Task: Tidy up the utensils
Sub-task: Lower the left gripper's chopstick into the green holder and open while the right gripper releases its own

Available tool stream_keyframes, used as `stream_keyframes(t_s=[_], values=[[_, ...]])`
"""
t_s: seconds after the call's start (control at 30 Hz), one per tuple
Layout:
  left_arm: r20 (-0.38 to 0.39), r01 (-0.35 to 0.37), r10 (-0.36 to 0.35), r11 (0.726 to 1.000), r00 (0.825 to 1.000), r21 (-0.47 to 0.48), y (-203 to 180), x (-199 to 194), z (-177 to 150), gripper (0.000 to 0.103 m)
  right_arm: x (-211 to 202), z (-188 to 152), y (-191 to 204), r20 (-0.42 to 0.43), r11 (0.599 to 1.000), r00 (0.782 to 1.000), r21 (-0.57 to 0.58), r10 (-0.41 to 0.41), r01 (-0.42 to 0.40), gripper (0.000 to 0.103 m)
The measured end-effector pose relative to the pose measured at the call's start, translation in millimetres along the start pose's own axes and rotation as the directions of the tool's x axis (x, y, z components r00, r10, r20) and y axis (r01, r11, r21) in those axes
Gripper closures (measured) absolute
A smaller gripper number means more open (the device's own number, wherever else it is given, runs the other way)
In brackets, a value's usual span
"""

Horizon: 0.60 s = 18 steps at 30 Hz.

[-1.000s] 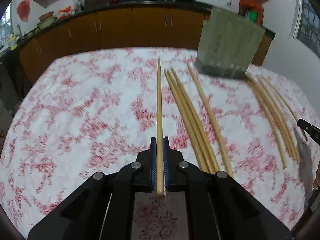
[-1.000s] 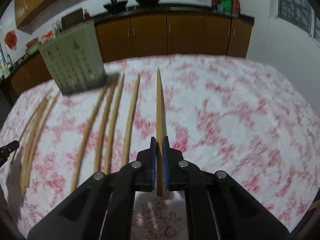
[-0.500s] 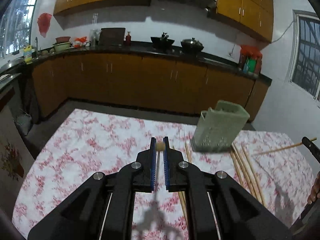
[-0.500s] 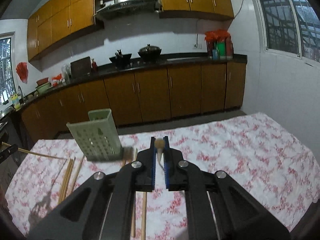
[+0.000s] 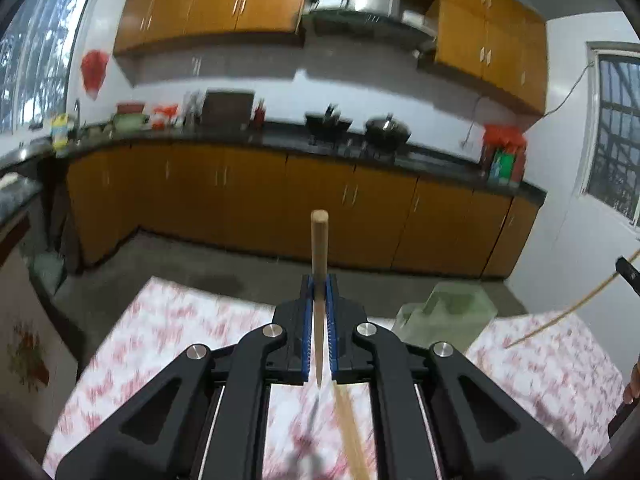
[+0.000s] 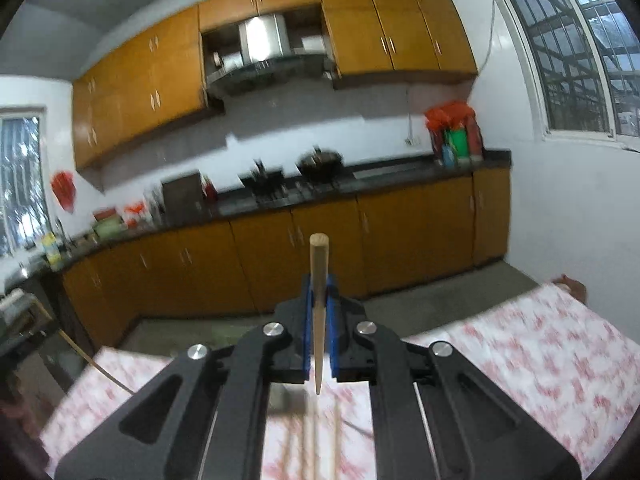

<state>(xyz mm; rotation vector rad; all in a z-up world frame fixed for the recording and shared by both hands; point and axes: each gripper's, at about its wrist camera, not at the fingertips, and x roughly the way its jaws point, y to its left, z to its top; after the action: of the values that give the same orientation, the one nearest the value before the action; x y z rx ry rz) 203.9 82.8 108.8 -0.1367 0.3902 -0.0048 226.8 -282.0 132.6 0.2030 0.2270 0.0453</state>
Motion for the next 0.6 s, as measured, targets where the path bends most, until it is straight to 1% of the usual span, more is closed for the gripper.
stream_keyframes(t_s=[0.13, 0.2, 0.3, 0.4, 0.53, 0.6], values=[[0.101, 0.055, -0.058, 0.998, 0.993, 0.026, -27, -16, 35, 0.096, 5, 27, 16, 0.052, 0.997, 0.996, 0.016, 0.079, -0.08, 0.095], [0.149, 0.078, -0.082, 0.996, 0.986, 0.034, -39, -22, 46, 0.096, 9, 32, 23, 0.053, 0.993, 0.992, 0.014, 0.114, -0.115, 0.095], [0.199, 0.121, -0.123, 0.992, 0.972, 0.025, -55, -24, 58, 0.096, 18, 31, 31, 0.042, 0.99, 0.989, 0.006, 0.14, -0.141, 0.095], [0.195, 0.155, -0.158, 0.987, 0.968, 0.03, -68, -11, 53, 0.096, 32, 26, 38, 0.01, 0.989, 0.989, -0.003, 0.149, -0.149, 0.095], [0.143, 0.184, -0.187, 0.982, 0.972, 0.035, -82, 16, 36, 0.096, 59, 11, 44, -0.068, 0.989, 0.986, -0.001, 0.149, -0.149, 0.095], [0.106, 0.188, -0.191, 0.982, 0.976, 0.034, -86, 31, 26, 0.096, 67, 5, 45, -0.095, 0.99, 0.985, -0.002, 0.144, -0.144, 0.095]])
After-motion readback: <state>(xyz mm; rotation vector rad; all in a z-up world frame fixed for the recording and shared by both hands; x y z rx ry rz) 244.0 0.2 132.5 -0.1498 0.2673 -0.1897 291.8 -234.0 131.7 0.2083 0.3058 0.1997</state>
